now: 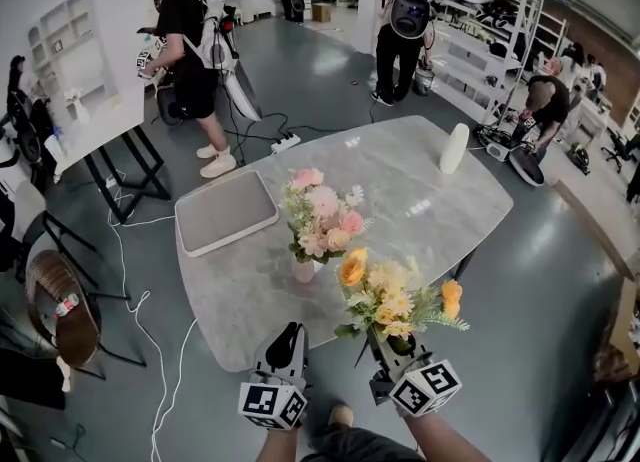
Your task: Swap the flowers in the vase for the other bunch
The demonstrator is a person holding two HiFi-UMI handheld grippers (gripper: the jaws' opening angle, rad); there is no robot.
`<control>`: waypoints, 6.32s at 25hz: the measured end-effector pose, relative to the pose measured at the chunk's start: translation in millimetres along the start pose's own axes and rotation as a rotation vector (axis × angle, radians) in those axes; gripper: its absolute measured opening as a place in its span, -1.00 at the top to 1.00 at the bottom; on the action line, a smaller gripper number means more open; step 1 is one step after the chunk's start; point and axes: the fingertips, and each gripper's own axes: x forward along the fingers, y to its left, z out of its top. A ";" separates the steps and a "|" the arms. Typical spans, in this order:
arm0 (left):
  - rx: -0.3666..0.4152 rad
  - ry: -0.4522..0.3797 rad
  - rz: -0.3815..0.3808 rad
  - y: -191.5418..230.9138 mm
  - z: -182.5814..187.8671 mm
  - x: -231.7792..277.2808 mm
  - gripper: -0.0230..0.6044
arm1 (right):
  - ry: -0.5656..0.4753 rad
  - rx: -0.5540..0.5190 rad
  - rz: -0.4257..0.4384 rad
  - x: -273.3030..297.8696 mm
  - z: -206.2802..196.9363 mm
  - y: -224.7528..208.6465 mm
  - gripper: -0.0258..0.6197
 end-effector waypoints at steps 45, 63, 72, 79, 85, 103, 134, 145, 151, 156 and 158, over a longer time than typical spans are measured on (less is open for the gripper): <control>0.343 0.077 -0.039 51.0 -4.5 148.1 0.18 | -0.090 -0.165 0.025 65.1 11.9 -4.6 0.63; 0.469 0.120 0.017 56.8 -2.6 169.0 0.17 | -0.058 -0.249 -0.099 64.8 12.8 1.5 0.63; 0.562 0.114 0.034 57.5 10.0 176.1 0.44 | -0.036 -0.248 -0.104 67.9 13.1 0.2 0.63; 0.546 0.085 0.043 58.5 18.3 173.3 0.66 | -0.031 -0.252 -0.101 70.3 18.7 2.2 0.63; 0.527 0.047 0.045 60.7 30.5 171.5 0.69 | -0.047 -0.253 -0.095 76.6 24.1 5.4 0.63; 0.449 -0.014 0.048 41.4 55.1 160.3 0.70 | -0.104 -0.261 -0.055 67.1 55.6 12.7 0.63; 0.342 -0.093 0.059 46.8 105.9 135.2 0.72 | -0.171 -0.233 -0.042 76.2 84.8 15.7 0.63; 0.289 -0.099 0.067 50.5 119.3 121.1 0.72 | -0.178 -0.219 -0.027 82.1 86.9 13.8 0.63; 0.265 -0.109 0.072 53.0 125.7 114.5 0.73 | -0.171 -0.201 -0.026 84.8 84.5 10.7 0.63; 0.247 -0.107 0.089 59.8 120.1 104.8 0.73 | -0.165 -0.183 -0.031 85.7 77.8 7.1 0.63; 0.236 -0.106 0.100 62.9 117.9 100.3 0.73 | -0.163 -0.179 -0.031 85.9 76.9 5.8 0.63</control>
